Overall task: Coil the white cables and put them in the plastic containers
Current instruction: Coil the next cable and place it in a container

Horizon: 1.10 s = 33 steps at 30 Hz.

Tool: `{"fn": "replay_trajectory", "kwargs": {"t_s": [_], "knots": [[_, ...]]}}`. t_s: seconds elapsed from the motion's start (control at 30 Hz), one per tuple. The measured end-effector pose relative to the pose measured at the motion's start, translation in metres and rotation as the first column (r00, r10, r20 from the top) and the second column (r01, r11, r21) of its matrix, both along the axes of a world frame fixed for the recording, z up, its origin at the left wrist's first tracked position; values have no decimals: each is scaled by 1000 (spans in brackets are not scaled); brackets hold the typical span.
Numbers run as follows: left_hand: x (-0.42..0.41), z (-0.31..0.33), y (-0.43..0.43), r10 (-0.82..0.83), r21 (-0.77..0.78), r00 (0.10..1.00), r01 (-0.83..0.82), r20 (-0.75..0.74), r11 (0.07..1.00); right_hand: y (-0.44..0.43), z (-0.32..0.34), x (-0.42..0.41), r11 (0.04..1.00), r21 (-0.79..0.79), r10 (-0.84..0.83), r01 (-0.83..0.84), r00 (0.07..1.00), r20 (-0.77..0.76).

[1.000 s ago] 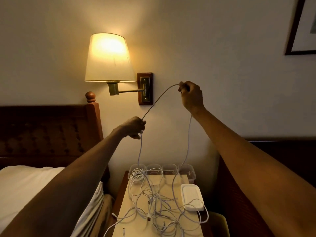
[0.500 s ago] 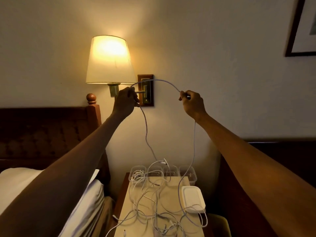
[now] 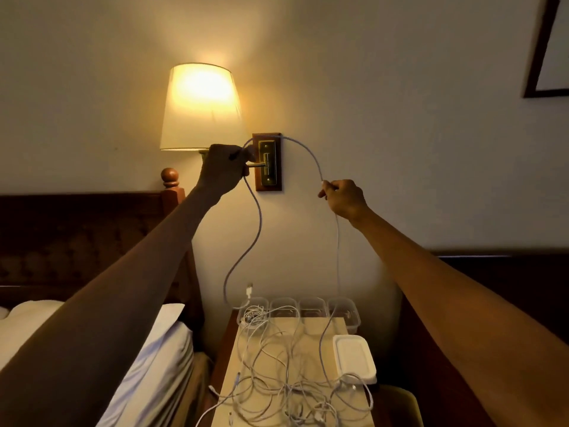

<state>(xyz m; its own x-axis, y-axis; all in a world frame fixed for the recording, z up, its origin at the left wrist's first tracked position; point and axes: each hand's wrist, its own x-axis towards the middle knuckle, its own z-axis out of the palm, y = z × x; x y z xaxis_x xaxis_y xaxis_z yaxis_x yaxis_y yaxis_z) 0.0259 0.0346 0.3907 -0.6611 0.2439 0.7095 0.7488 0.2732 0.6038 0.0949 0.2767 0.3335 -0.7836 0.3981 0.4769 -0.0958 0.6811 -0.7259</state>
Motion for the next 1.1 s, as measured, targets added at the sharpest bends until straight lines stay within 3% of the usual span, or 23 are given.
{"fn": "replay_trajectory", "kwargs": {"t_s": [0.1, 0.23, 0.43, 0.53, 0.6, 0.67, 0.8, 0.9, 0.97, 1.1], "knots": [[2, 6, -2, -51, 96, 989, 38, 140, 995, -8, -2, -2, 999, 5, 48, -49, 998, 39], [0, 2, -10, -2, 104, 985, -16, 173, 994, -14, -2, -5, 977, -191, 99, -100, 995, -13], [-5, -24, -11, -45, 130, 943, 2, 330, 991, -12, -4, -7, 998, -14, 59, -59, 998, -29], [-17, -40, -13, 100, -61, 935, -84, 342, 995, -12, -7, -2, 997, 33, 71, -69, 995, -66], [-31, -49, -18, 288, -291, 920, -208, 267, 934, -13, -5, 4, 989, -7, 149, -151, 984, -100], [-36, -55, -17, 367, -397, 915, -278, 167, 875, -15, -3, 9, 960, -38, 275, -279, 957, -89], [-17, -56, 5, 91, -507, 995, -104, -50, 855, -28, 0, 10, 921, -18, 390, -390, 921, -7], [-8, -56, 16, -89, -581, 982, -26, -169, 814, -37, 1, 9, 923, 10, 384, -384, 923, 15], [-13, -57, 15, -96, -589, 962, -76, -256, 804, -38, -1, 9, 930, 10, 367, -367, 930, 26], [-23, -60, 1, 103, -487, 954, -236, -283, 841, -35, 0, 14, 931, -56, 365, -361, 923, 124]]}}
